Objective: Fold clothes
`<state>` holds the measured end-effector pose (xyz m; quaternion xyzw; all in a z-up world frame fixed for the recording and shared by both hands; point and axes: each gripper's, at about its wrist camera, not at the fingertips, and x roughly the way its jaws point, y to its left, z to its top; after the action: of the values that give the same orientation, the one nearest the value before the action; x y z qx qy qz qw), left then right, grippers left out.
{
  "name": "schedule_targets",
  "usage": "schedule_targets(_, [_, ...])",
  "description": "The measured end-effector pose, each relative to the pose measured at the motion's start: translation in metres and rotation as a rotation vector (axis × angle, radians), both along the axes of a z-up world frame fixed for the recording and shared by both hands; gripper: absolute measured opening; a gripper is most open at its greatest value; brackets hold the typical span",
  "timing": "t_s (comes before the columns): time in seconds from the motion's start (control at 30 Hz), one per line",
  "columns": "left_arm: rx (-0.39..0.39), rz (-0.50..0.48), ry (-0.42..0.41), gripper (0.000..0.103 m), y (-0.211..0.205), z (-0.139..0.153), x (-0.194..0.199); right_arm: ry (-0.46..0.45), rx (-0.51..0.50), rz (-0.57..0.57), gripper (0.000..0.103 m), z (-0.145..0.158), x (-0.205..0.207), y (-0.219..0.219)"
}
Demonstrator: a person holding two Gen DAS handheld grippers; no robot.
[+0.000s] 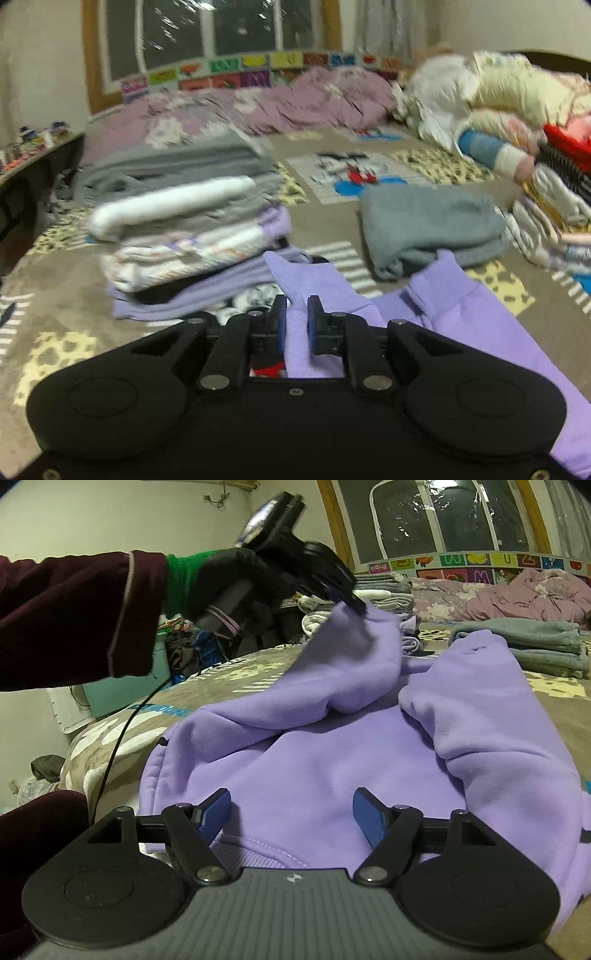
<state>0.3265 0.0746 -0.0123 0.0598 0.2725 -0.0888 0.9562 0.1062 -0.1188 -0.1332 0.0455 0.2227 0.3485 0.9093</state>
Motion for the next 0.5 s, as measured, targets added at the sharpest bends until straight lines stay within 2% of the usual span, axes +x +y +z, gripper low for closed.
schedule_targets(0.5, [-0.042,0.161,-0.085,0.009,0.096,0.029,-0.064,-0.03,0.027,-0.005,0.073,-0.005,0.0,-0.003])
